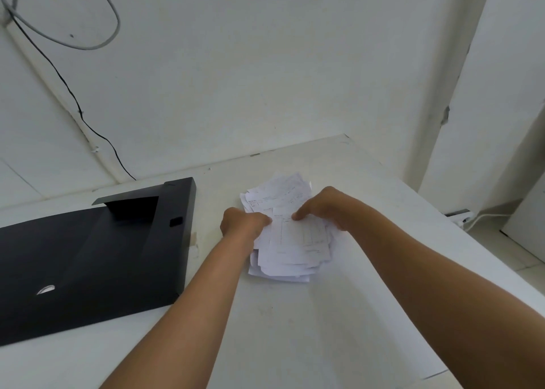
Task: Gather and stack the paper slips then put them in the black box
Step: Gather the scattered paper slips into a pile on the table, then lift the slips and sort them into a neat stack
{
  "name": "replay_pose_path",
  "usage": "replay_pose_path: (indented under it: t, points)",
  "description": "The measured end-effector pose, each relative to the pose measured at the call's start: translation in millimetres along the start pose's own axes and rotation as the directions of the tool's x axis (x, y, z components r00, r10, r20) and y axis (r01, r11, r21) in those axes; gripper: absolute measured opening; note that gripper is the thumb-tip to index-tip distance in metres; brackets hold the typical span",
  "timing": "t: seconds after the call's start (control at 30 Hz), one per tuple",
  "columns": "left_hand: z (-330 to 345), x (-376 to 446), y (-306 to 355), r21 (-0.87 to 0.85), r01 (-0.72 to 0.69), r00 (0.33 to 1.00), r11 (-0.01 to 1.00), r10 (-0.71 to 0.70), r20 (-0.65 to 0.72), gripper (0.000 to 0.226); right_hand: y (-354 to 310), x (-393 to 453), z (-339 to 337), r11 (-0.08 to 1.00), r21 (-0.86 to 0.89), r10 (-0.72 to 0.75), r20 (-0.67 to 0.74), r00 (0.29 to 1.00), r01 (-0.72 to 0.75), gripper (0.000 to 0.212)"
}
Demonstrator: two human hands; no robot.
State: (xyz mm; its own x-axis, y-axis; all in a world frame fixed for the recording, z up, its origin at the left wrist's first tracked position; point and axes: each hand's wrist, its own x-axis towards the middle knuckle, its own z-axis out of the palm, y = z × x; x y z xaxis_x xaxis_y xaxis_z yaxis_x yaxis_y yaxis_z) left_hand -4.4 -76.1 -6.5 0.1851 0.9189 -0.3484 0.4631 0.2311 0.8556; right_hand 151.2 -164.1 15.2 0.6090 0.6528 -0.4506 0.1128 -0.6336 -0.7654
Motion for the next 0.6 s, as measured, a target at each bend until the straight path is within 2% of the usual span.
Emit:
replay_pose_path:
  t: [0.23,0.33,0.43,0.5,0.6]
  points:
    - [-6.7,1.4,2.8,-0.144,0.035,0.997,0.989,-0.025,0.071,0.034,-2.0,-2.5,4.2,0.993,0.099,-0.074,0.068,0.995,0.067,0.05]
    - [-10.9,1.3,7.3,-0.203,0.066,0.992,0.977,-0.043,0.115,0.038,3.6,-4.5,4.2,0.964,0.206,-0.177,0.018,0.984,0.17,0.04]
    - [-16.5,0.4,15.8,-0.218,0.056,0.985,0.974,-0.017,0.174,0.038,1.6,-4.7,0.6,0.898,0.344,-0.273,-0.05,0.961,0.273,0.04]
    - [-19.4,-1.7,23.7,-0.269,0.049,0.968,0.962,0.02,0.248,0.039,-3.3,-7.1,-2.7,0.842,0.416,-0.328,-0.109,0.938,0.342,0.04]
    - [-24.1,-2.2,39.0,-0.406,-0.061,0.931,0.912,0.199,0.306,0.04,-11.2,-12.1,-7.4,0.732,0.496,-0.417,-0.215,0.883,0.467,0.047]
